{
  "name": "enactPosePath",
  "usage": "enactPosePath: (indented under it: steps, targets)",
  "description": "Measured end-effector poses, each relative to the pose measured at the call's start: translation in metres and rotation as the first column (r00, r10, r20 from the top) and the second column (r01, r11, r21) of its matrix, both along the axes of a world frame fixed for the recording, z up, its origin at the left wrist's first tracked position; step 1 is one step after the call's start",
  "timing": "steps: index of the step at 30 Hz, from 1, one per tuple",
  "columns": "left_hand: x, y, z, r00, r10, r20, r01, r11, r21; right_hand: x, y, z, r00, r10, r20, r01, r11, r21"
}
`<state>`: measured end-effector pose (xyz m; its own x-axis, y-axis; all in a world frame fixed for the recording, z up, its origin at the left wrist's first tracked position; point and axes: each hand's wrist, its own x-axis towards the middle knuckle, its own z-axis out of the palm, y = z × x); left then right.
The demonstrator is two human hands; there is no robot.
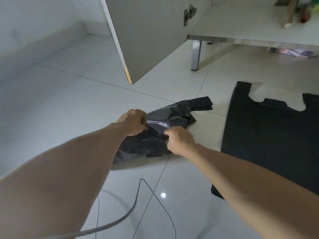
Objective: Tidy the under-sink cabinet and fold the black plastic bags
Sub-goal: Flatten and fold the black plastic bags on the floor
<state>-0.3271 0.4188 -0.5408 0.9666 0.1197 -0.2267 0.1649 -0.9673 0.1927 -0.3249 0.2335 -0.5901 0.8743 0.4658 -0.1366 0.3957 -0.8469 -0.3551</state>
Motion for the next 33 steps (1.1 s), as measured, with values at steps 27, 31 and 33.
enactPosePath:
  steps: [27, 31, 33]
  targets:
    - [0.026, -0.065, 0.096, 0.844, 0.237, 0.48, -0.105, 0.953, -0.285, 0.077, -0.115, 0.111, 0.893, -0.364, 0.264, 0.231, 0.876, 0.424]
    - [0.025, -0.049, 0.091, 0.797, 0.298, 0.525, -0.146, 0.939, -0.312, 0.073, -0.127, 0.117, 0.921, -0.35, 0.173, 0.215, 0.825, 0.522]
    - [0.022, -0.042, 0.092, 0.777, 0.326, 0.538, -0.193, 0.938, -0.289, 0.074, -0.131, 0.12, 0.917, -0.367, 0.16, 0.236, 0.818, 0.525]
